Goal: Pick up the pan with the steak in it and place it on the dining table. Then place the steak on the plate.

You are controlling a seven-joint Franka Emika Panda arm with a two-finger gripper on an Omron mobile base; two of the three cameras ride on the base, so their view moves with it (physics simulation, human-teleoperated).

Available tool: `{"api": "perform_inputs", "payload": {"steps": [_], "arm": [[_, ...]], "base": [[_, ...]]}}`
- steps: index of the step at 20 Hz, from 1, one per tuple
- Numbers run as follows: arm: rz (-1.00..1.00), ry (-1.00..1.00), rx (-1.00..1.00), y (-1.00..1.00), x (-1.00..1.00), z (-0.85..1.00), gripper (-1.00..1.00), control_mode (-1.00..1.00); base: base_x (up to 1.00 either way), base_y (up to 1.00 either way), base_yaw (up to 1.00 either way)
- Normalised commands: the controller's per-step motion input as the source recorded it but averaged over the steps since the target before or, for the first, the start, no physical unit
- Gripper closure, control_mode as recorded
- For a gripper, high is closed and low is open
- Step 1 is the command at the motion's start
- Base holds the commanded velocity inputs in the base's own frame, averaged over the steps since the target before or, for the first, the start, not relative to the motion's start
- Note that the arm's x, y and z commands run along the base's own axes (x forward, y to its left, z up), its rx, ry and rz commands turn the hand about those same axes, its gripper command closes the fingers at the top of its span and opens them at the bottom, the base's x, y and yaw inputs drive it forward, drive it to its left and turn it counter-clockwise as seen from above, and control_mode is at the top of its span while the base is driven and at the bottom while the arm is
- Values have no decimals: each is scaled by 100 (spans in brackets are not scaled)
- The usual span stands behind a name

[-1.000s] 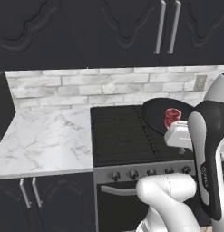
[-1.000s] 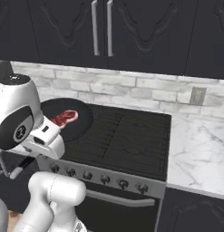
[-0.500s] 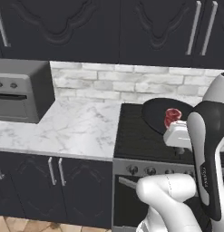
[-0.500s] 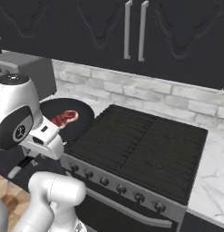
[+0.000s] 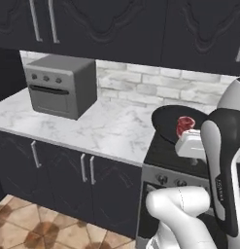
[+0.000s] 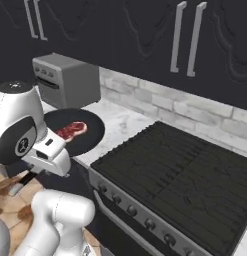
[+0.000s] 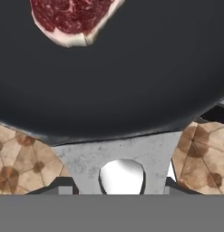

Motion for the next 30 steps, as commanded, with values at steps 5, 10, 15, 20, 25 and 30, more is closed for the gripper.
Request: {"api": "perform_inputs", "payload": {"steps": [5,10,15,20,25,30], "arm": [[0,0,0,0,0,0,100,100],[0,0,0,0,0,0,100,100],[0,0,0,0,0,0,100,100],[0,0,0,0,0,0,100,100],[0,0,0,0,0,0,100,100],[0,0,0,0,0,0,100,100]], "base": [[-42,-3,34],[-1,-2,23],[15,-10,24],[-11,-5,37],[-4,0,47],[-5,0,49]]}}
